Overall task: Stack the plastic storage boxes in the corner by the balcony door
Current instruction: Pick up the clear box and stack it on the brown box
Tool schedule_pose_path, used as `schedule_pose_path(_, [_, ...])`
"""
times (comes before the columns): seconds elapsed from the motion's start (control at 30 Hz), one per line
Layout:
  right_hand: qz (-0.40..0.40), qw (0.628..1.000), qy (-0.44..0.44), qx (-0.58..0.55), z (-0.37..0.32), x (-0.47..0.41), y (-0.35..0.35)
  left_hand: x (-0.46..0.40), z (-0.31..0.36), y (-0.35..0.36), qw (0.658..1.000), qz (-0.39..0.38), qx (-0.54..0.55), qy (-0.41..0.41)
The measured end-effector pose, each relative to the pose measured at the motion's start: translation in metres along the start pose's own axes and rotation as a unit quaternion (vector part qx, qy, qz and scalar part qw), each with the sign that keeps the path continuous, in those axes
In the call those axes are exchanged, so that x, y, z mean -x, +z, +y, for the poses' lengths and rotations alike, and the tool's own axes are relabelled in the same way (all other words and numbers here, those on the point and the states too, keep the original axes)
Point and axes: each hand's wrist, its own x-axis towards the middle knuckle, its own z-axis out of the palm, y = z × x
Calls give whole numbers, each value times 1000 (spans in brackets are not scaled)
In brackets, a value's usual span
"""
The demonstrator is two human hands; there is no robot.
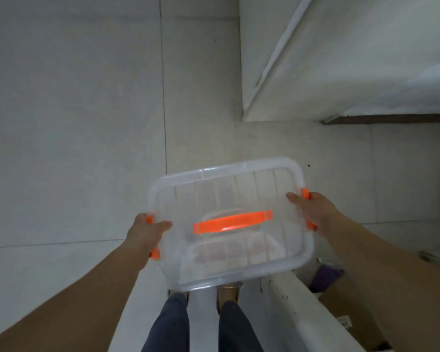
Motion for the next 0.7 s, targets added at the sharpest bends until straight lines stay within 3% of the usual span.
schedule_pose_path(0.33, [-32,996,-81,-8,-88,217,-4,159,0,-165,994,36,93,43])
schedule_pose_path(0.47, [-55,991,-125,4,-113,281,4,216,-31,-214,983,96,145,66])
schedule_pose_path(0.7, [-149,968,-184,79,-139,368,55,301,-126,-274,944,160,287,34])
